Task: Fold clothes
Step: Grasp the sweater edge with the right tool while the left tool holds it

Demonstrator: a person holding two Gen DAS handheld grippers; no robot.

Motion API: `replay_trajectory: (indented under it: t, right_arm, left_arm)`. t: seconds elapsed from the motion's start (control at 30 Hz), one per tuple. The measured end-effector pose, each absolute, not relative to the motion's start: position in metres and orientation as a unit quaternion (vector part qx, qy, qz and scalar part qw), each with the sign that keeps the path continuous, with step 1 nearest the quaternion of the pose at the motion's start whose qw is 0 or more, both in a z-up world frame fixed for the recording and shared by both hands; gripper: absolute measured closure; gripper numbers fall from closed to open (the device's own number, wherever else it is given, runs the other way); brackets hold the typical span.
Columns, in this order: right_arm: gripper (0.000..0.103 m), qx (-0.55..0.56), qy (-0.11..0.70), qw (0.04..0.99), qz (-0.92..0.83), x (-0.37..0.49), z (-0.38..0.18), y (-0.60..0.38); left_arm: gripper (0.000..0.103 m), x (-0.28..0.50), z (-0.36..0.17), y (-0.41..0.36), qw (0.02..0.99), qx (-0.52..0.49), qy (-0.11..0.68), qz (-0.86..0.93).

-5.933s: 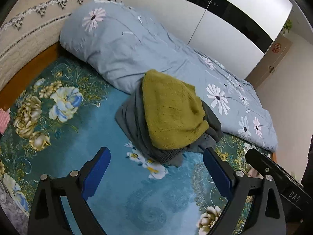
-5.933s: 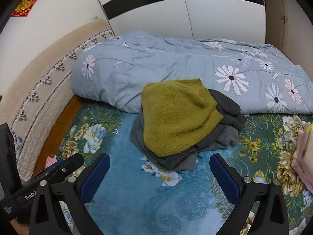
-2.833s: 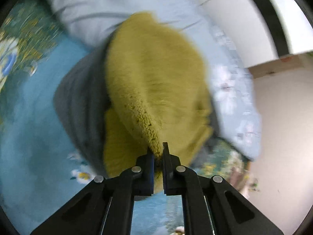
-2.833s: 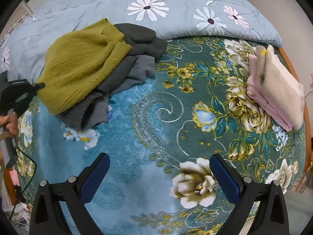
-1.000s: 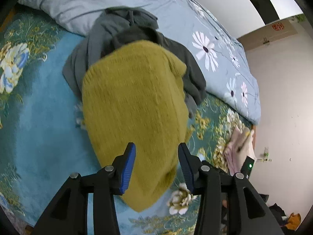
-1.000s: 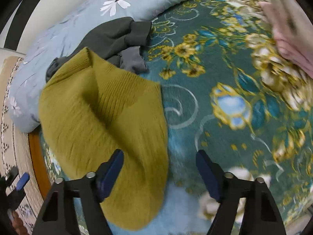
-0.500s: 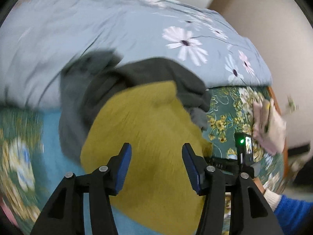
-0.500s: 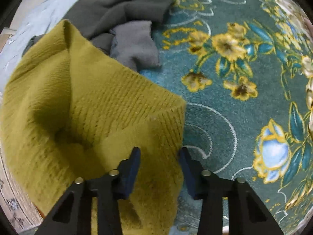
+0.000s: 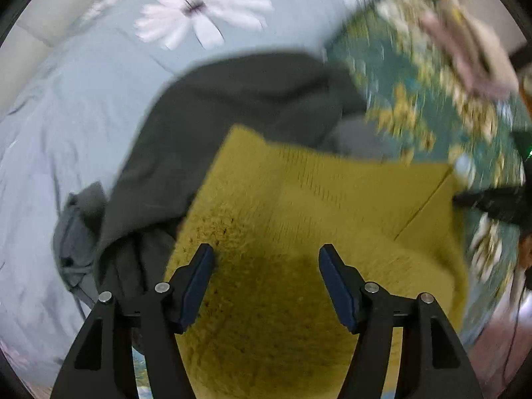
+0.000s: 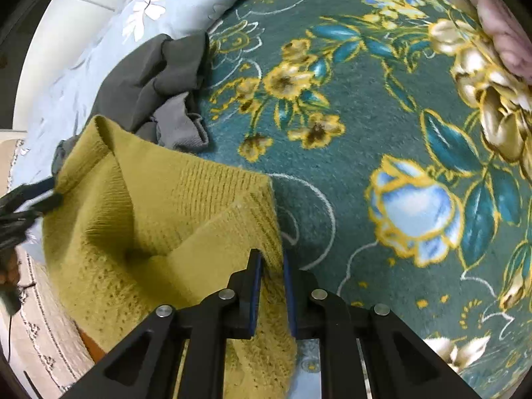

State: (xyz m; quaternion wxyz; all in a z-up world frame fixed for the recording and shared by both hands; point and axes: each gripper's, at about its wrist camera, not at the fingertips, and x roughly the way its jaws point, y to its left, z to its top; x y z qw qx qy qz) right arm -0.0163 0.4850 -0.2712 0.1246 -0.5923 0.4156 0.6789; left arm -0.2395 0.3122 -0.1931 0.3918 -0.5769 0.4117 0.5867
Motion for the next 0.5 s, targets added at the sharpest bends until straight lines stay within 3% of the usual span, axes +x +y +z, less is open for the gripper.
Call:
replay_trajectory:
  t: [0.2, 0.27, 0.33, 0.37, 0.4, 0.5]
  right_arm:
    - [0.089, -0.579, 0.434, 0.127, 0.678, -0.017, -0.266, 0.487]
    - [0.089, -0.577, 0.436, 0.127, 0.678, -0.019, -0.264, 0.487]
    - [0.089, -0.576, 0.438, 0.127, 0.679, -0.02, -0.262, 0.488]
    - [0.089, -0.575, 0.438, 0.126, 0.68, -0.018, -0.259, 0.486]
    - [0.089, -0.573, 0.438, 0.125, 0.681, -0.015, -0.259, 0.484]
    - [0.089, -0.565, 0.441, 0.121, 0.687, -0.009, -0.252, 0.482]
  left_arm:
    - [0.036, -0.233, -0.22, 0.313, 0.401, -0.596, 0.455, 0.527]
    - [0.045, -0.229, -0.223, 0.309, 0.401, -0.597, 0.458, 0.522]
    - [0.077, -0.228, -0.225, 0.301, 0.39, -0.596, 0.459, 0.531]
    - [0.08, -0.228, -0.226, 0.298, 0.384, -0.595, 0.46, 0.536]
    - [0.092, -0.228, -0.226, 0.294, 0.379, -0.593, 0.459, 0.541]
    - [0.092, -0.229, -0.205, 0.28, 0.384, -0.586, 0.416, 0.579]
